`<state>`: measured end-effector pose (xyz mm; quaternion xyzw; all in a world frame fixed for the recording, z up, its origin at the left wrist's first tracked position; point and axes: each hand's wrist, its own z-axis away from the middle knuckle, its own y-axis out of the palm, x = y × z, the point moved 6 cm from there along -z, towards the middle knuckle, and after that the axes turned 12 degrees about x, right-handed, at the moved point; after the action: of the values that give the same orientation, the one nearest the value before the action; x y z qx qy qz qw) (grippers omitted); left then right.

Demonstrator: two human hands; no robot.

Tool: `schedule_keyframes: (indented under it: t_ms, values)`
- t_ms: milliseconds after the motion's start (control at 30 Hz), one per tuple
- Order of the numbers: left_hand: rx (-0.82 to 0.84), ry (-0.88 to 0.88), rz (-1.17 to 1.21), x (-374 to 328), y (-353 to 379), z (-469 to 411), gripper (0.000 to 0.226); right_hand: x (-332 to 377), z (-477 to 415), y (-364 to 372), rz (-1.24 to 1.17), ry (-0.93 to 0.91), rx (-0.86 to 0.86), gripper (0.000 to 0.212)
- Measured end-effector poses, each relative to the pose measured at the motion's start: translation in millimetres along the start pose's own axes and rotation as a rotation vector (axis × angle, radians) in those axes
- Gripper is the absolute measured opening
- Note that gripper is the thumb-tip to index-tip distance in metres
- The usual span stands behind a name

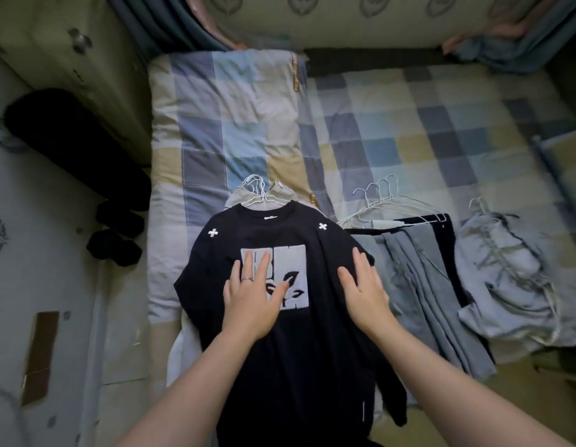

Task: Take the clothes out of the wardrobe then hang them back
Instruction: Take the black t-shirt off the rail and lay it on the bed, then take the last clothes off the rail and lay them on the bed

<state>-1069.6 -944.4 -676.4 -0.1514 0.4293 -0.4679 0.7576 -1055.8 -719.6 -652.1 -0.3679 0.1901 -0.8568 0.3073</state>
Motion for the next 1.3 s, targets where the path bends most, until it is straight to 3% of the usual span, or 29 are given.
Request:
schedule_keyframes:
  t_ms: [300, 633, 833, 1033, 1300]
  values:
    - [0.035, 0.191, -0.101, -137.4, 60.5, 69.3, 0.069, -78.1, 103.8, -92.0, 0.045, -0.041, -0.196, 0.063]
    - [0.003, 0.378, -0.302, -346.6, 227.1, 132.0, 0.071, -309.5, 214.1, -232.0, 0.19, -0.077, -0.267, 0.066]
    - [0.043, 0.448, -0.336, -454.6, 309.9, 169.6, 0.068, -422.9, 274.7, -299.8, 0.162, 0.004, -0.319, 0.066]
    - [0.083, 0.465, -0.345, -518.7, 348.1, 167.4, 0.067, -481.2, 289.6, -349.5, 0.105, 0.027, -0.348, 0.066]
    - [0.074, 0.468, -0.302, -604.2, 374.8, 99.3, 0.067, -517.6, 255.3, -427.1, 0.153, 0.086, -0.335, 0.066]
